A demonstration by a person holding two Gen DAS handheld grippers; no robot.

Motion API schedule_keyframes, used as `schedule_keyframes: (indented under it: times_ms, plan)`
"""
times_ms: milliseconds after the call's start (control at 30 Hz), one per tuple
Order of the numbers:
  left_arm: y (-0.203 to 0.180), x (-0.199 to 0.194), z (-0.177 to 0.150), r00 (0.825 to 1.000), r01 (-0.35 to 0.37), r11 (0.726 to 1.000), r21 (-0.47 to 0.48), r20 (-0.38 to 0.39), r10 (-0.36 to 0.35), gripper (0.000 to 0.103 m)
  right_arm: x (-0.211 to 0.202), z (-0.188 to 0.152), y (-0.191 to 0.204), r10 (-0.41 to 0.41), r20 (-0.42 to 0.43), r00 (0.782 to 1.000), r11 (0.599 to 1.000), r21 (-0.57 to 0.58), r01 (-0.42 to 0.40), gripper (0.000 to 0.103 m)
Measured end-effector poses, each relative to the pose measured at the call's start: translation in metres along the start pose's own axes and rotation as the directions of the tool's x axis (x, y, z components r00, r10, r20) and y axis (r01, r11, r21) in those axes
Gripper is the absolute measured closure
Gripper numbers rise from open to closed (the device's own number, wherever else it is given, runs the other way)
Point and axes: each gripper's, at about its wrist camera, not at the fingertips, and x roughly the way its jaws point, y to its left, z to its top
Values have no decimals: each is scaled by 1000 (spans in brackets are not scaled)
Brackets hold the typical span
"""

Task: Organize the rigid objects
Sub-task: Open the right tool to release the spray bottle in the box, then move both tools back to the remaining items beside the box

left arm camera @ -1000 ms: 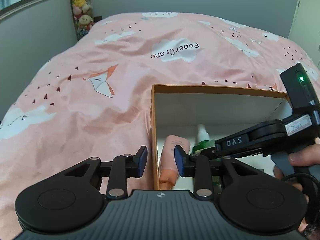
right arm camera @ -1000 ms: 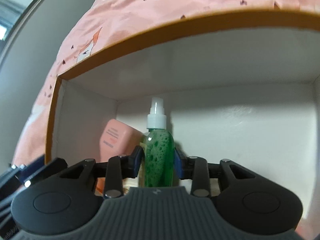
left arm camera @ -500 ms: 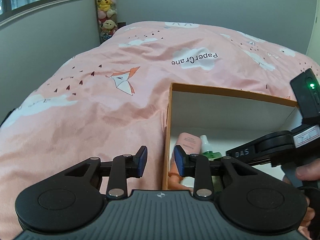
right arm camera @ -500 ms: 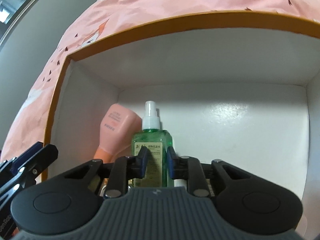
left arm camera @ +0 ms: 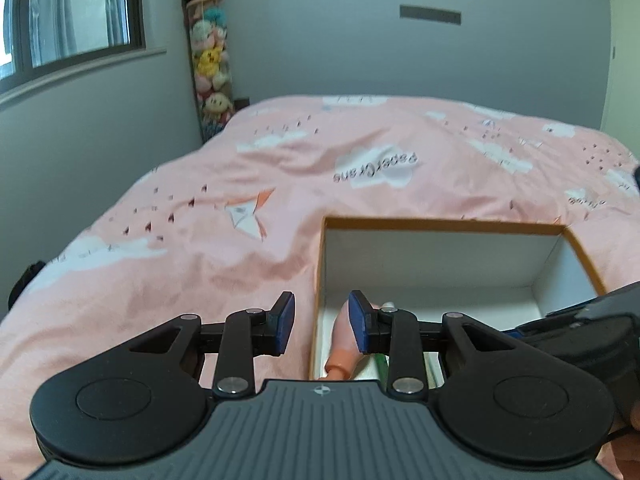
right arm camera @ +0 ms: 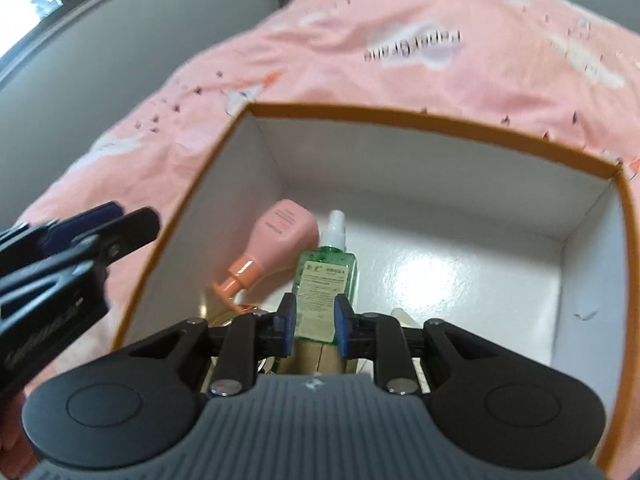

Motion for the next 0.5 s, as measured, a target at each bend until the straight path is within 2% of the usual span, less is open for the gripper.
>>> schedule_keyframes:
  times_ms: [100, 267, 333, 367, 400, 500]
  plan:
    - [-10, -15, 0, 999, -4, 998, 59, 47, 2, 65, -29, -12, 4, -31, 80, 996, 999, -35, 33, 73]
    - [-24, -34, -1, 995, 55, 994, 98, 72, -62, 65, -71, -36, 6, -40, 205, 978, 997, -61, 53, 72]
    - [-29, -42, -4, 993, 81, 990, 115, 80, -91, 65, -84, -47, 5, -38, 230, 972, 996, -69, 55, 65]
    - [-33, -46, -6, 991, 91, 988, 127, 85, -102, 65, -89, -52, 5, -38, 245, 969, 996, -68, 56, 57]
    - [-35, -50, -8, 990, 101, 985, 137, 87, -114, 65, -94, -58, 5, -37, 257, 966, 996, -65, 56, 54]
    - [-41, -57, -17, 986, 141, 978, 155, 68, -153, 64, -107, -75, 5, -42, 258, 965, 996, -64, 61, 54]
